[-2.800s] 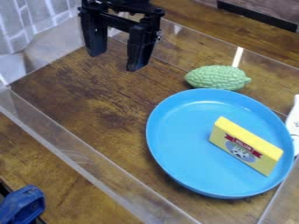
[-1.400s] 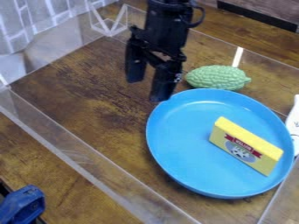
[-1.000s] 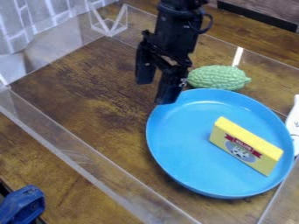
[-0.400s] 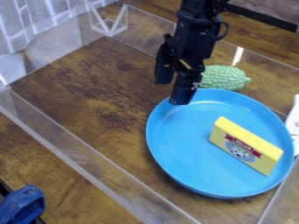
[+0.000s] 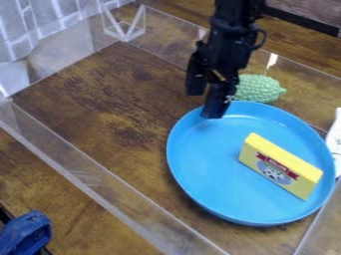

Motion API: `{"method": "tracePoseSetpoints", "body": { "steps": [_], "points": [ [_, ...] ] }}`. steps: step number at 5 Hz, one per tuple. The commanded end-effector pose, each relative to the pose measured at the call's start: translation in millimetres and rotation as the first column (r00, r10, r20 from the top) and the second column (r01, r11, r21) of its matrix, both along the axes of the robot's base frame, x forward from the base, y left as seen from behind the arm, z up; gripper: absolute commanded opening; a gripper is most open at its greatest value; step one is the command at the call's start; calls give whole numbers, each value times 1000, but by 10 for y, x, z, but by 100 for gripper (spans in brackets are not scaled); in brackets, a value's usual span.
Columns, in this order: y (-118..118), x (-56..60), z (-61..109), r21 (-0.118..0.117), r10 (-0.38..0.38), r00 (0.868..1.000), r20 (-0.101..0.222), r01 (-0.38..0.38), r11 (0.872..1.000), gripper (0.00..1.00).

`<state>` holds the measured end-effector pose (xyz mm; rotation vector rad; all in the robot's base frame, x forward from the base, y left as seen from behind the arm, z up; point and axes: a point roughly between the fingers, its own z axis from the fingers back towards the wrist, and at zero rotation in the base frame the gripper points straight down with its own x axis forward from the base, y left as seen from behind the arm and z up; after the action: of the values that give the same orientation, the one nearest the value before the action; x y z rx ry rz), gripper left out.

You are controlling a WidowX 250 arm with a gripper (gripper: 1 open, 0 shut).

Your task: Put the green object in the blue tray

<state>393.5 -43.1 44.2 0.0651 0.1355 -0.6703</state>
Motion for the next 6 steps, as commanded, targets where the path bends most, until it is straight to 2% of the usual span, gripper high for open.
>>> {"method": "tracePoseSetpoints", "body": {
  "steps": [1, 3, 6],
  "points": [
    [-113, 201, 233, -3, -33, 994, 104, 34, 999, 100],
    [-203, 356, 136, 4, -40, 989, 140, 40, 999, 100],
    [-251, 486, 10, 19, -46, 987, 153, 44, 999, 100]
  ]
}}
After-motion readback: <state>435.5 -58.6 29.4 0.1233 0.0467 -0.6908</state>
